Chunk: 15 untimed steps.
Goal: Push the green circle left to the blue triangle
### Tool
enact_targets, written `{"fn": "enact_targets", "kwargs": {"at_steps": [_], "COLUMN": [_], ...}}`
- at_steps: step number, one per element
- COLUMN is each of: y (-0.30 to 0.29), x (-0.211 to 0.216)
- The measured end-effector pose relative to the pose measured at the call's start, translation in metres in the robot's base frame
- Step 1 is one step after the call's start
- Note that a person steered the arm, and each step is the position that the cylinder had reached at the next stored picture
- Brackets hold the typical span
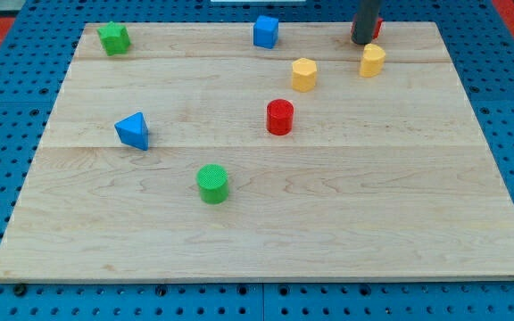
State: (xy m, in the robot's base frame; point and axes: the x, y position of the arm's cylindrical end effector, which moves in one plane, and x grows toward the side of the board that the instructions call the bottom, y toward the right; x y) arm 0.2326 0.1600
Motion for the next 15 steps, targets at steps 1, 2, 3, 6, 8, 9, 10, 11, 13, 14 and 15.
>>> {"fn": "enact_targets", "kwargs": {"at_steps": [1,2,3,6,8,9,10,11,13,14,15], "y": [0.001,0.001,0.002,0.002,0.020,0.002,-0.075,-0.159,-0.280,-0.298,-0.363], "x": [0.032,0.080,0.083,0.082,0.112,0.174,0.242,0.280,0.269,0.285,0.275]}}
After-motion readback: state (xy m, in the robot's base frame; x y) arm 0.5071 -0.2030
